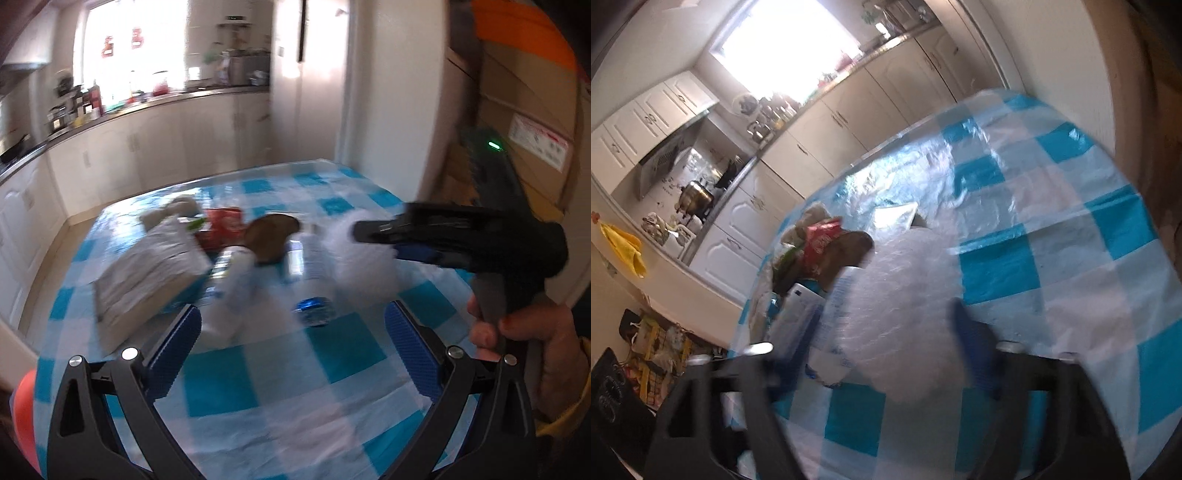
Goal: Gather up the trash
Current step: 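Grasp the white foam net with the right tool while the left tool grasps a white bottle, then carry both held items over the red bucket and open both tools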
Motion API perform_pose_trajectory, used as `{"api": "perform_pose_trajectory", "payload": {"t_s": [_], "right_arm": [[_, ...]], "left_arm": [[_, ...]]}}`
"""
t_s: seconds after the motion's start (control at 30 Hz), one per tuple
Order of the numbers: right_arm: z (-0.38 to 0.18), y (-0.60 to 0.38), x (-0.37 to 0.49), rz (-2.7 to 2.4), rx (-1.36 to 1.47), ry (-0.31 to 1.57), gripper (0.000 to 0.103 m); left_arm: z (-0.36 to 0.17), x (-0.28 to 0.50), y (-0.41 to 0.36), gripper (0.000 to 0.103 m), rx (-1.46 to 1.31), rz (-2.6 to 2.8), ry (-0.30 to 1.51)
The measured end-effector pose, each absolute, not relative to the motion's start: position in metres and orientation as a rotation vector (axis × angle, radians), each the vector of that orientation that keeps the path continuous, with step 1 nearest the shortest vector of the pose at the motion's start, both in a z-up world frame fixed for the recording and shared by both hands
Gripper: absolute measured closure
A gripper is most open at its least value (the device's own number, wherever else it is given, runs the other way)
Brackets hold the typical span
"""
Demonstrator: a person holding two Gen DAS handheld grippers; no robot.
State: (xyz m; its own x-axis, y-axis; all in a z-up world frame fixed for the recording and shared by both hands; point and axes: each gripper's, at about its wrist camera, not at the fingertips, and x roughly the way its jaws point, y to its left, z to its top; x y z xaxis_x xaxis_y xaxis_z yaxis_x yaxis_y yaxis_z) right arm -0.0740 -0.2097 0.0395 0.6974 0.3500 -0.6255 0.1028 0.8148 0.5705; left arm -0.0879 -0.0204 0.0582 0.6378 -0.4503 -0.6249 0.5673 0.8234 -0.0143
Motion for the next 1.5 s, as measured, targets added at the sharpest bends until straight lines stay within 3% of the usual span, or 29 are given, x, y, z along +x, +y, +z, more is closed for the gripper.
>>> {"api": "perform_pose_trajectory", "payload": {"t_s": [0.13, 0.2, 0.33, 0.37, 0.63, 0.77, 0.97, 1.5], "right_arm": [[0.034, -0.213, -0.066, 0.157, 0.629, 0.815, 0.045], [0.033, -0.212, -0.065, 0.157, 0.617, 0.822, 0.044], [0.034, -0.210, -0.064, 0.145, 0.581, 0.831, 0.028], [0.034, -0.209, -0.063, 0.141, 0.576, 0.834, 0.023], [0.025, -0.206, -0.059, 0.174, 0.596, 0.854, 0.023], [0.023, -0.203, -0.059, 0.172, 0.575, 0.864, 0.041], [0.024, -0.204, -0.067, 0.182, 0.611, 0.851, 0.057], [0.084, -0.141, -0.094, 0.269, 0.512, 0.794, 0.061]], "left_arm": [[0.050, -0.079, -0.040, 0.011, 0.254, -0.620, 0.673], [0.044, -0.070, -0.046, 0.022, 0.275, -0.611, 0.697], [0.039, -0.055, -0.043, 0.026, 0.241, -0.582, 0.731], [0.038, -0.050, -0.044, 0.029, 0.238, -0.577, 0.738], [0.029, -0.032, -0.056, 0.060, 0.250, -0.571, 0.767], [0.028, -0.032, -0.059, 0.061, 0.245, -0.563, 0.760], [0.036, -0.037, -0.047, 0.061, 0.180, -0.558, 0.760], [0.080, -0.071, 0.043, 0.062, 0.005, -0.510, 0.682]]}}
